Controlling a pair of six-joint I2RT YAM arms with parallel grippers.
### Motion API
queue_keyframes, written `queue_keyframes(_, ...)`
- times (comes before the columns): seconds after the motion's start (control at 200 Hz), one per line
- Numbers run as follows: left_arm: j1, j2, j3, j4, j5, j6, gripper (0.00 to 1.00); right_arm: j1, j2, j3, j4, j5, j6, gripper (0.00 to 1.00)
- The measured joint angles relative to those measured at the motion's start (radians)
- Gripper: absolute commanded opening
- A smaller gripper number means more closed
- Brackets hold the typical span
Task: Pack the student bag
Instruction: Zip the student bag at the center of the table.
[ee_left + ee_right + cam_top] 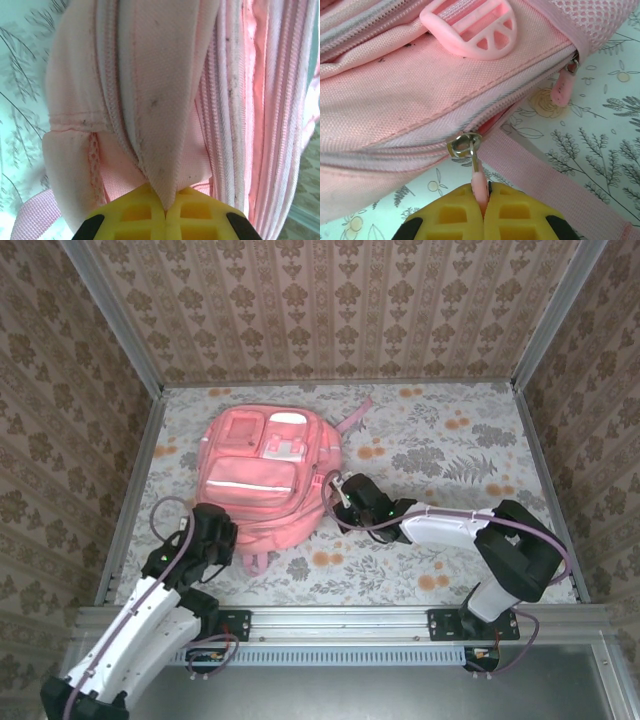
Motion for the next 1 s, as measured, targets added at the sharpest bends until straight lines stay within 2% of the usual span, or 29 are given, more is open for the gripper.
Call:
queue_keyframes(0.115, 0.116, 0.099, 0.012, 0.011, 0.085, 0.135, 0.0, 0.015, 0.004, 0.014, -0.013, -0.005, 0.0, 0.0)
queue_keyframes(0.22, 0.151, 0.166, 0.049, -0.003, 0.116, 0.227, 0.0, 0.018, 0.017, 0.02, -0.018, 0.002, 0.0, 0.0)
queue_keyframes(0.38, 0.196, 0.163, 0.093, -0.037, 0.149, 0.321, 0.0, -0.005, 0.041, 0.029, -0.014, 0.003, -0.004, 0.0)
queue_keyframes(0.69, 0.21, 0.132, 0.095, -0.063, 0.196, 0.377, 0.0, -0.151, 0.214, 0.178, -0.032, -0.026, -0.008, 0.0)
queue_keyframes(0.94, 0.205, 0.135, 0.093, -0.023, 0.24, 0.381, 0.0, -0.194, 0.283, 0.286, -0.064, -0.068, -0.007, 0.0)
queue_keyframes(1.0, 0.179, 0.143, 0.08, 0.009, 0.248, 0.367, 0.0, -0.208, 0.288, 0.299, -0.072, -0.074, -0.004, 0.06)
